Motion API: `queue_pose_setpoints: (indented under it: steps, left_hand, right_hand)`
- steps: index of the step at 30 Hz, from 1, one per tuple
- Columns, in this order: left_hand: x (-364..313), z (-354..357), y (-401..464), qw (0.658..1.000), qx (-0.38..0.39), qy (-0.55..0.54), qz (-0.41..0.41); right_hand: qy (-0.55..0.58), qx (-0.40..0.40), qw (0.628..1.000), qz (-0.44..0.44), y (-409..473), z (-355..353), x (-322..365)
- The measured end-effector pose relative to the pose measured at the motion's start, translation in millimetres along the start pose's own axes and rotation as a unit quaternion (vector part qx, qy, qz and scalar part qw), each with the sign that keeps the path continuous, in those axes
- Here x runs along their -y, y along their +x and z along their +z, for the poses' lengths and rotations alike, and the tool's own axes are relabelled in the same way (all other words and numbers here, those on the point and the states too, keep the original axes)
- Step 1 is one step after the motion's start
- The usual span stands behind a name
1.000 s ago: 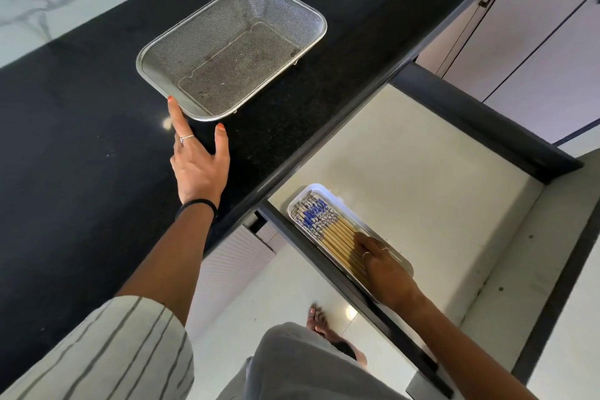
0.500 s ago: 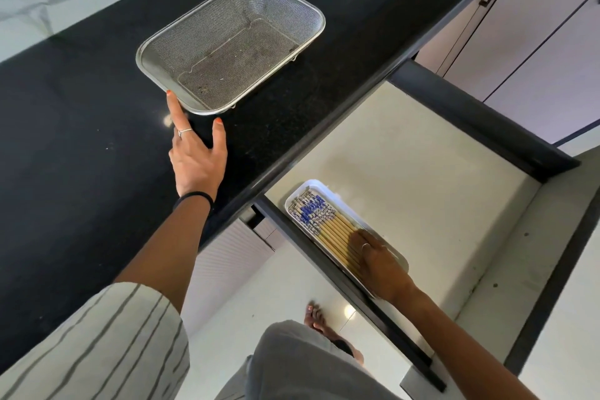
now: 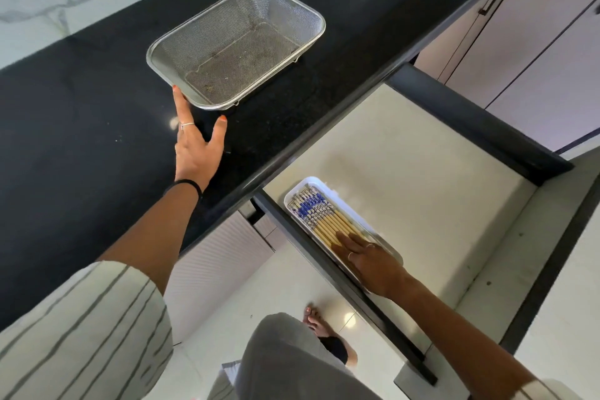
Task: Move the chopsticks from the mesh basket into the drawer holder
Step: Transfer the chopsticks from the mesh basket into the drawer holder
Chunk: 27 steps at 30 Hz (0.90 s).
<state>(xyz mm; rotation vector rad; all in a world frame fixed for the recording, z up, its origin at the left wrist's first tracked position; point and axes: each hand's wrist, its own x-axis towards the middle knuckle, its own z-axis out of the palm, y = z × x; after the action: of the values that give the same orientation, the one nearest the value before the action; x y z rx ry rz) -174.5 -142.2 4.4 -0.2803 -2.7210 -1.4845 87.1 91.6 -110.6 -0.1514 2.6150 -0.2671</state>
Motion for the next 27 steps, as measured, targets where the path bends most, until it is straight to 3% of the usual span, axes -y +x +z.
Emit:
queue_pose_setpoints:
  steps: [5, 12, 17, 23, 27]
  left_hand:
    - [-4, -12, -2, 0.998, 0.054, -0.005, -0.031]
    - [-2, -13, -37, 0.995, 0.078, 0.05, -0.027]
    - [-10, -17, -75, 0.99, 0.1, 0.101, 0.021]
    - [-19, -13, -133, 0.972, 0.122, 0.17, 0.103]
    - [-20, -1, -173, 0.974, 0.135, 0.142, 0.112]
  right_hand:
    - [0.051, -0.012, 0.998, 0.029, -1, -6, 5]
    - [0.14, -0.026, 0.965, 0.218, -21, 9, 27]
    - [0.184, 0.001, 0.955, 0.232, -13, -1, 30]
    - [0.209, -0.129, 0.938, 0.245, -38, -4, 44]
    - [0.242, -0.097, 0.947, 0.188, -69, -2, 58]
